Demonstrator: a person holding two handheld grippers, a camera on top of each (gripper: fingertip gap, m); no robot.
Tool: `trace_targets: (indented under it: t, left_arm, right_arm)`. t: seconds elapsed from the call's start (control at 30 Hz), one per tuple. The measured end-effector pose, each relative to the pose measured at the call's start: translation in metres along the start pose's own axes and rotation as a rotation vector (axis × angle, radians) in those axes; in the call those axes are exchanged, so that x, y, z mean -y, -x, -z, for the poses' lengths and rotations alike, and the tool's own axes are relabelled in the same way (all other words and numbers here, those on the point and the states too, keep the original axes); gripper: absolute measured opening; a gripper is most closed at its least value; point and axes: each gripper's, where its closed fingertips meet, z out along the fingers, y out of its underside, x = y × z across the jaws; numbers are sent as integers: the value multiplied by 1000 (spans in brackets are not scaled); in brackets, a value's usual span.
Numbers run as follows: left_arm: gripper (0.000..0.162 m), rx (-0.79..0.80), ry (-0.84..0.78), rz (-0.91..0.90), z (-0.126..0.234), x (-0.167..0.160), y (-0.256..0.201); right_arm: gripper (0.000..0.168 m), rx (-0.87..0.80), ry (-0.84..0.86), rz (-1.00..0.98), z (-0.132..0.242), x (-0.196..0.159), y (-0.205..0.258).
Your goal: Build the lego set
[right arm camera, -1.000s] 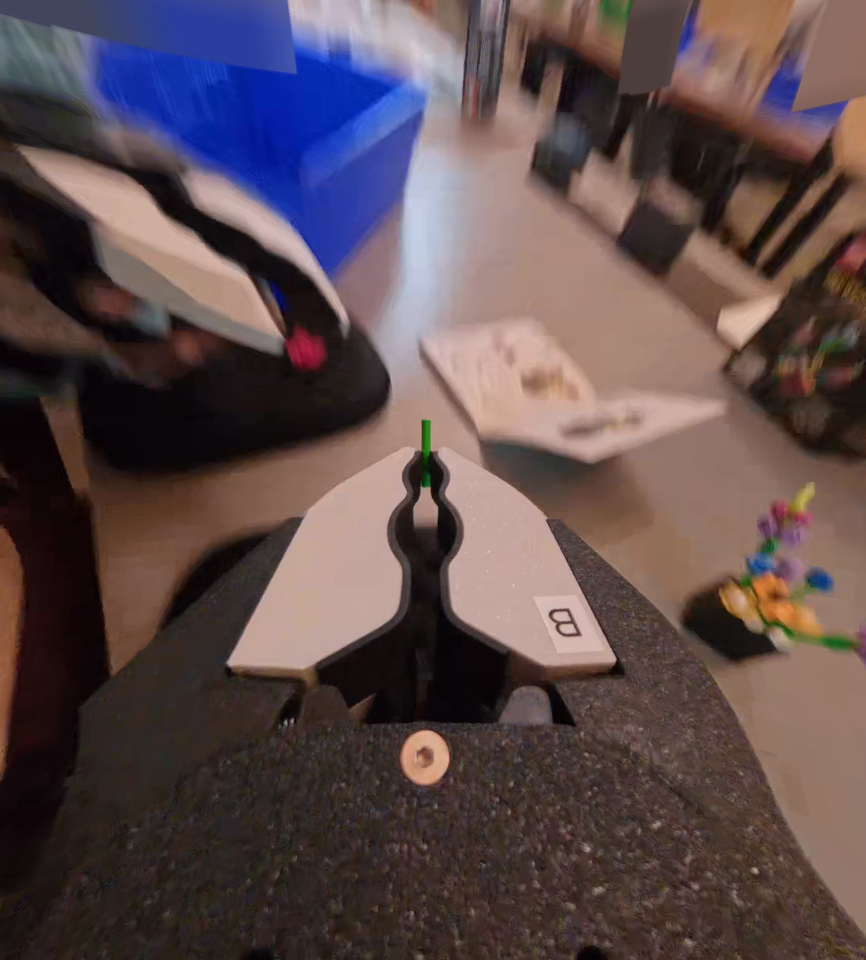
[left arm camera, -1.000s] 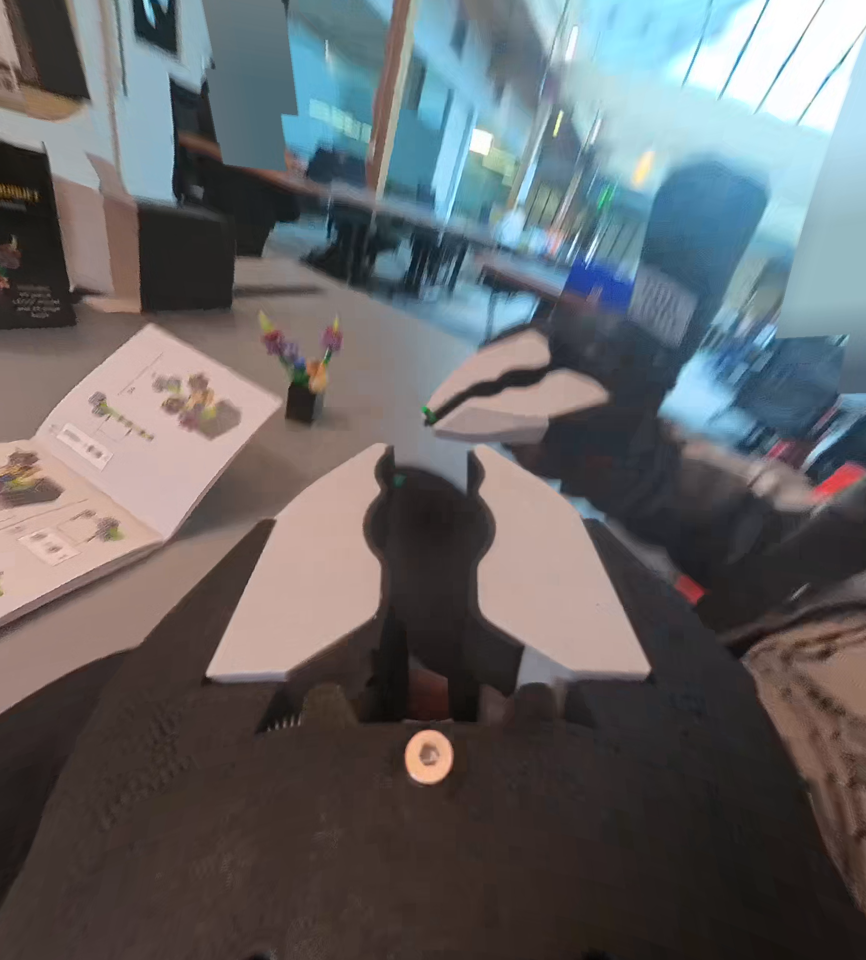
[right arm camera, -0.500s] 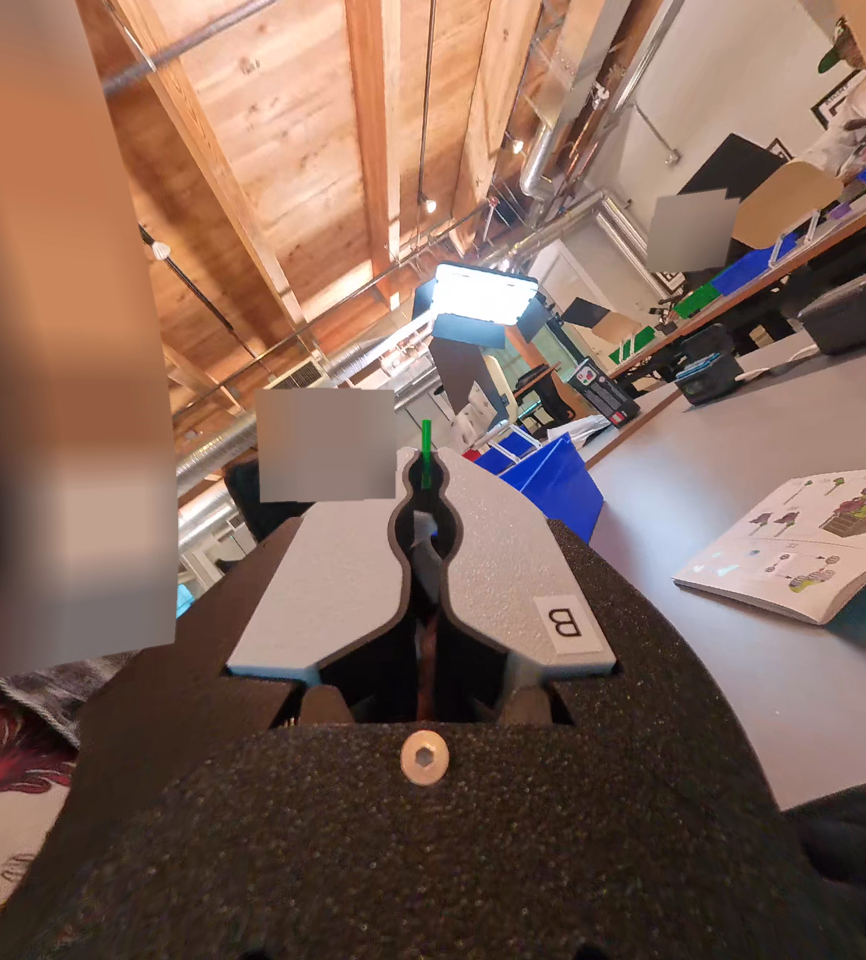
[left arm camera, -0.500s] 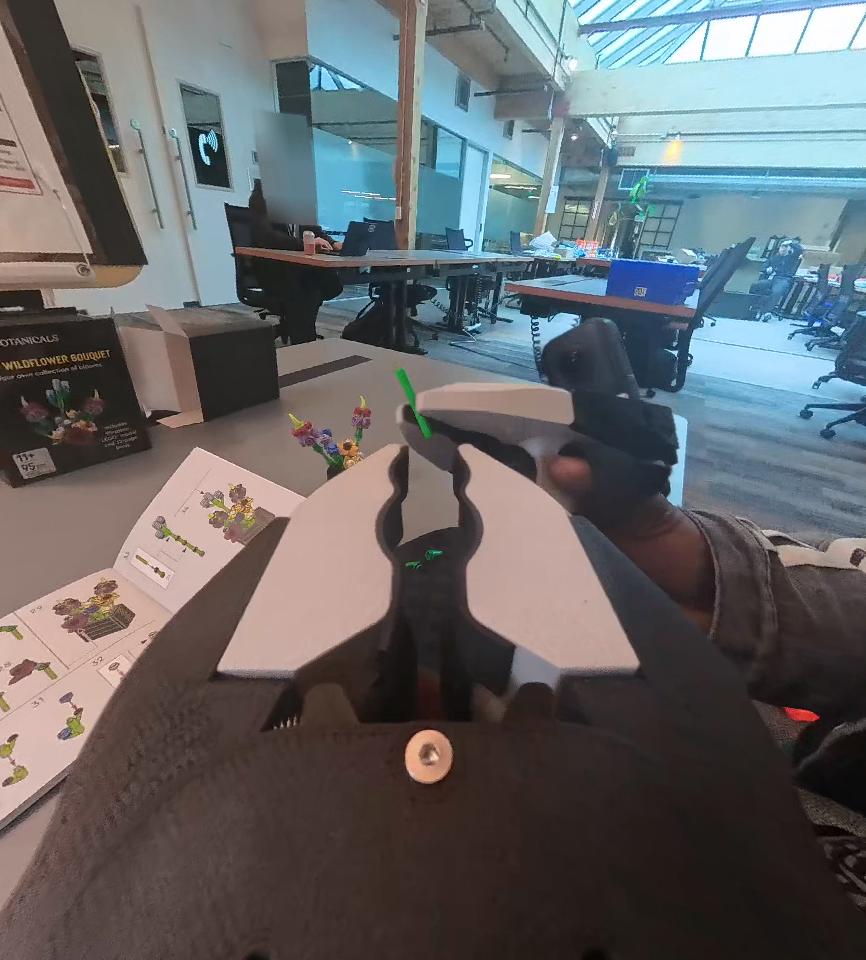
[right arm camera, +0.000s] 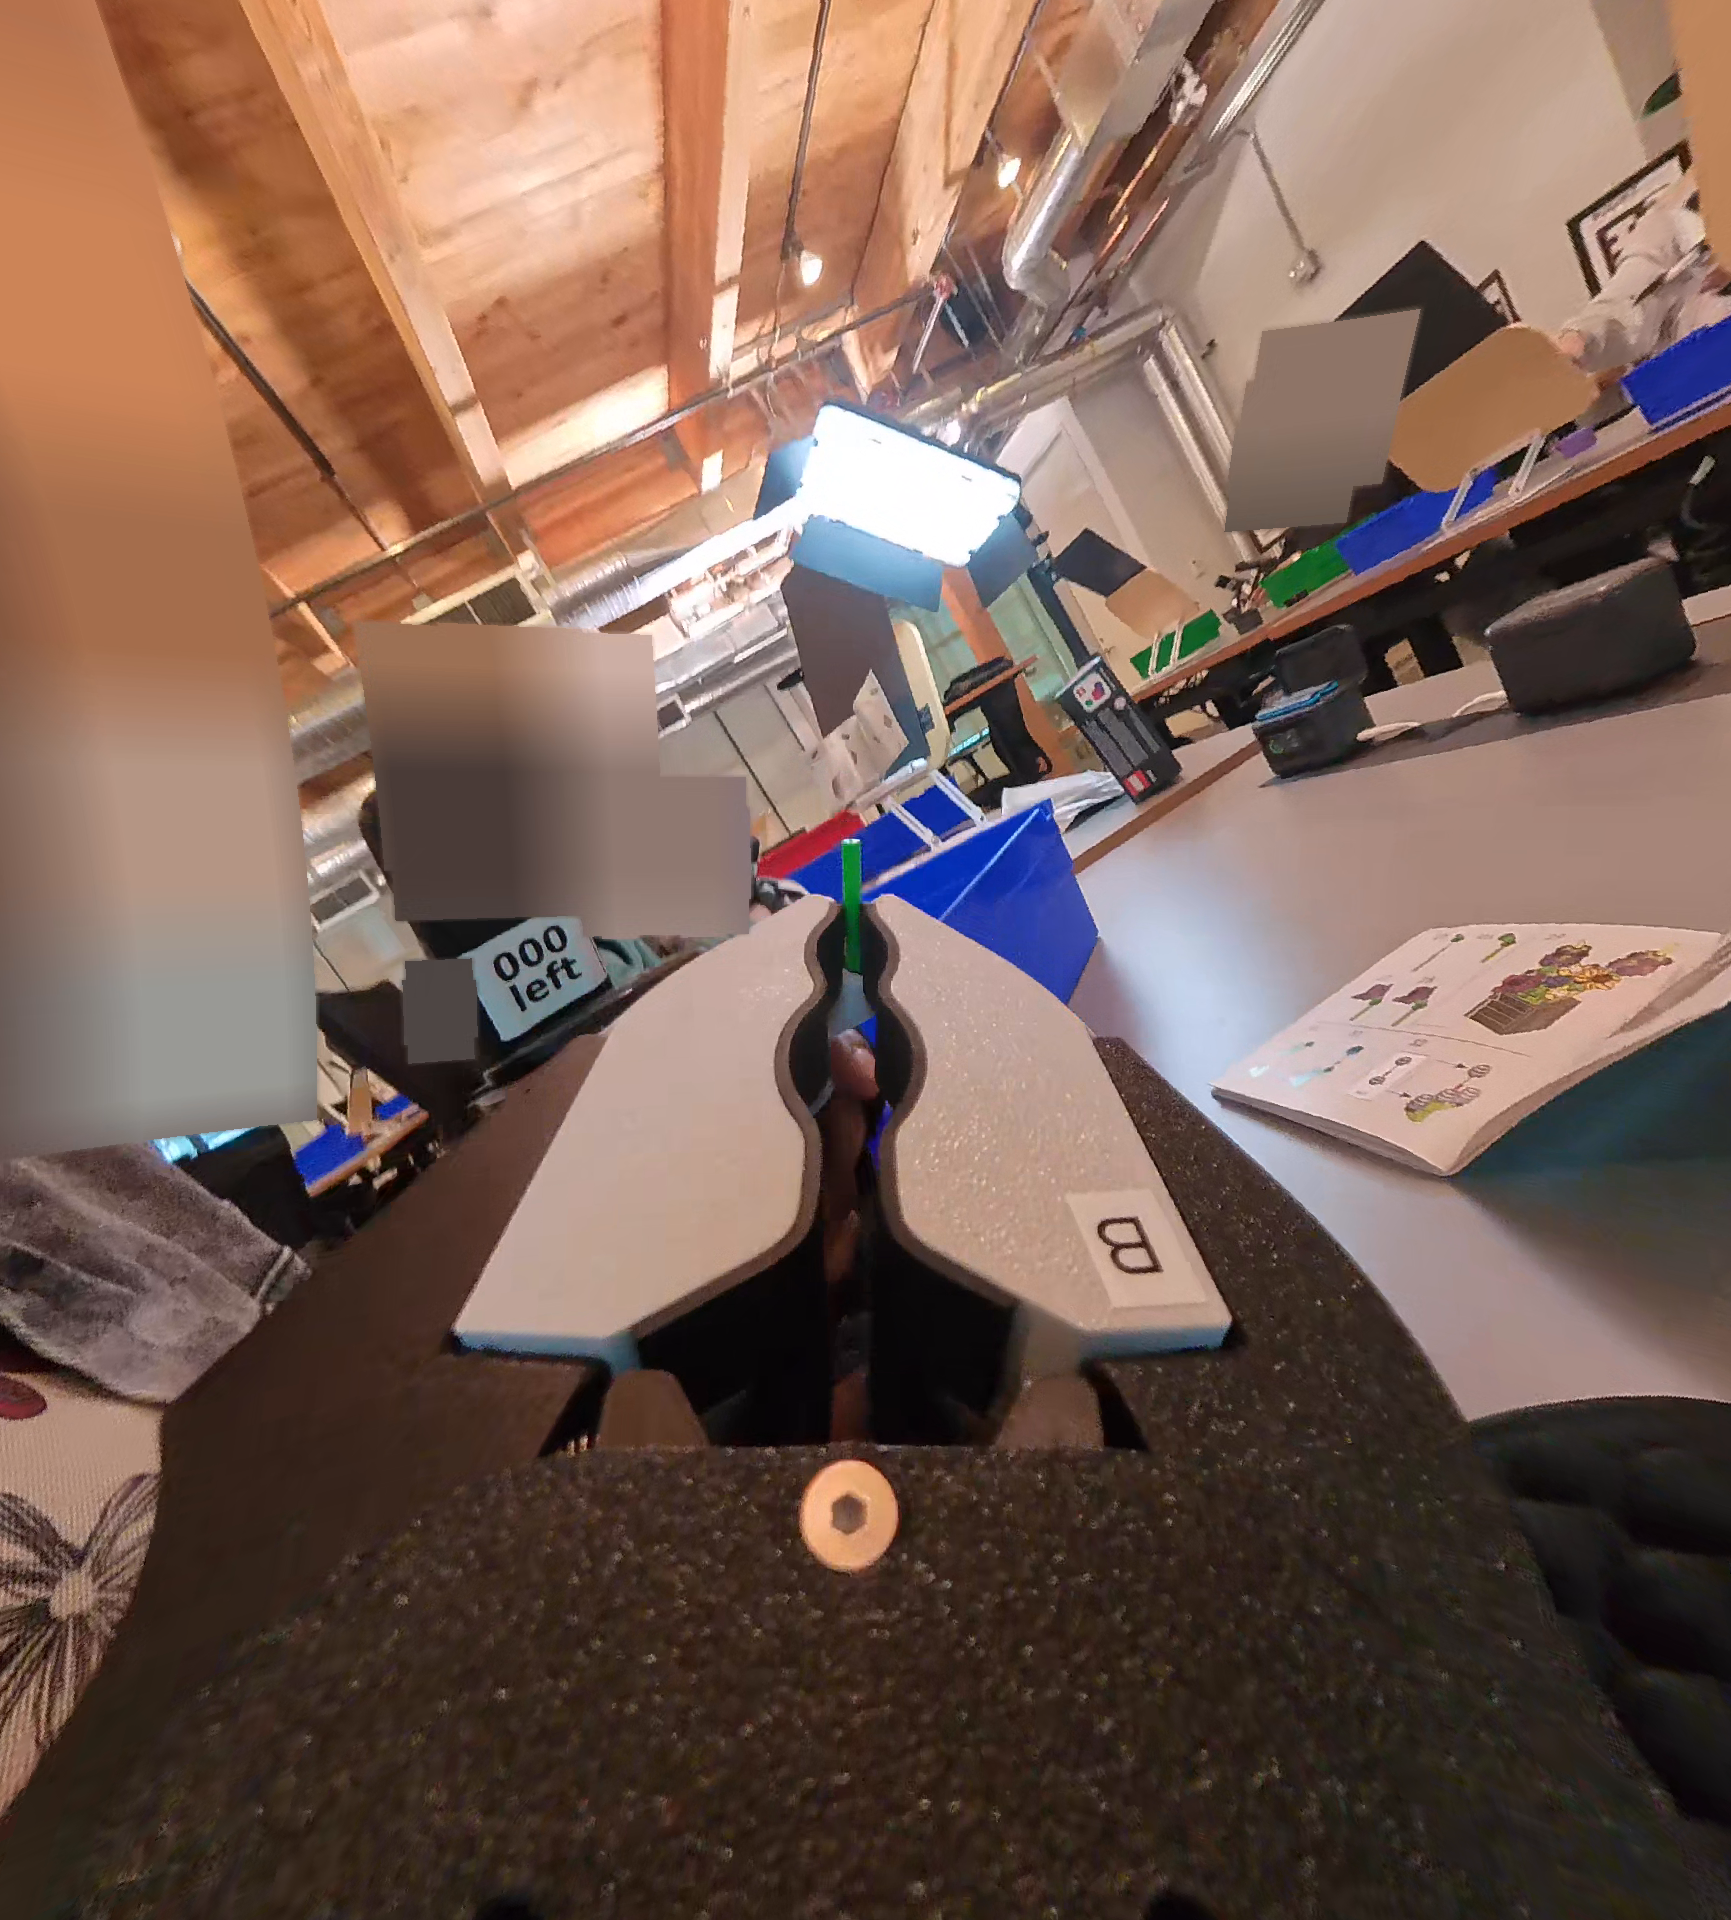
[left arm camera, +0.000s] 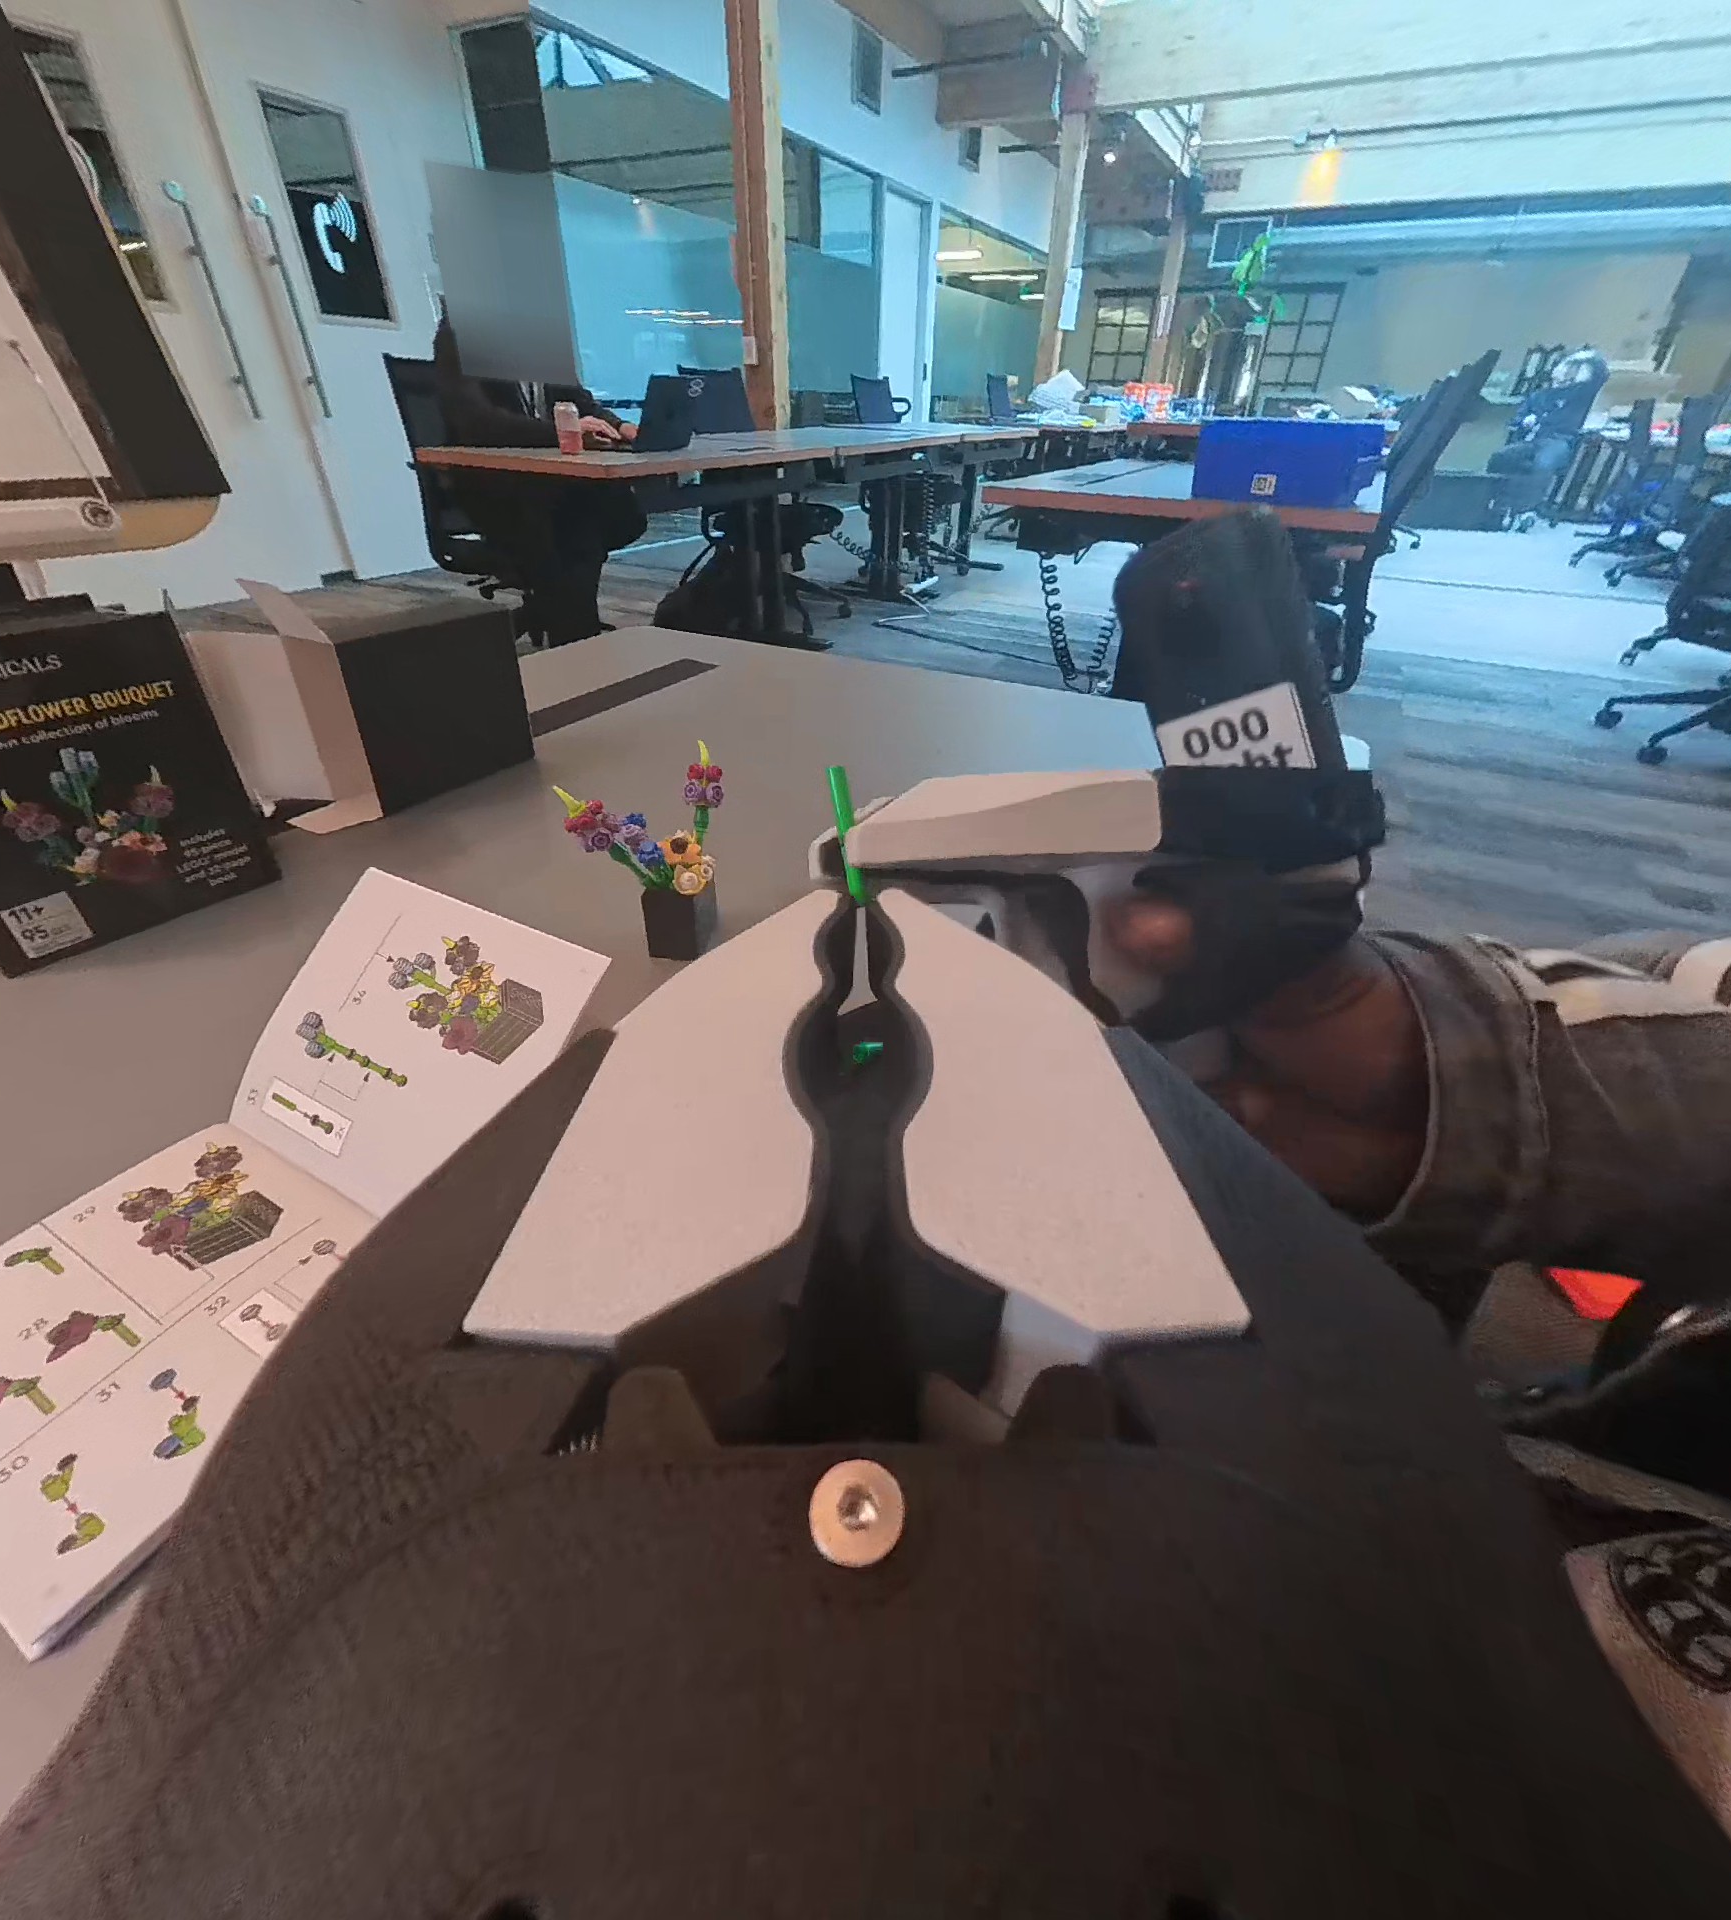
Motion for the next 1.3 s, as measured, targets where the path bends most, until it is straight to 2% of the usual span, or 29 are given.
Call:
trace_targets:
  t: [0.03,0.27,0.33,0.47,0.57,0.87,0.93,1.0,1.17,1.23,1.3]
  left_arm:
    - [3,4,3,-10,1,-1,1]
    - [2,-1,20,-49,2,-5,-1]
    - [2,3,29,-54,2,-6,-1]
    - [3,10,54,-75,2,-9,-1]
    - [13,14,71,-98,1,-9,-1]
    - [3,-16,128,-136,0,-14,-3]
    - [3,-32,160,-151,4,-18,0]
    - [3,-65,186,-139,10,-22,8]
    - [3,-239,151,-29,18,-32,-3]
    - [3,-251,143,-25,18,-37,-8]
    - [3,-234,145,-31,17,-42,-8]
  right_arm:
    - [3,3,24,14,0,-1,0]
    - [12,5,89,69,3,4,-2]
    - [3,20,104,86,4,3,-1]
    - [3,-1,118,131,5,1,-1]
    - [2,-31,114,182,6,1,-4]
    - [3,-39,201,241,6,-12,-3]
    - [6,-57,288,300,9,-12,-7]
    - [30,-115,427,389,19,-6,-22]
    - [19,-343,1046,512,75,-20,-80]
    - [12,-402,1185,528,86,-26,-96]
    - [6,-439,1250,500,90,-31,-109]
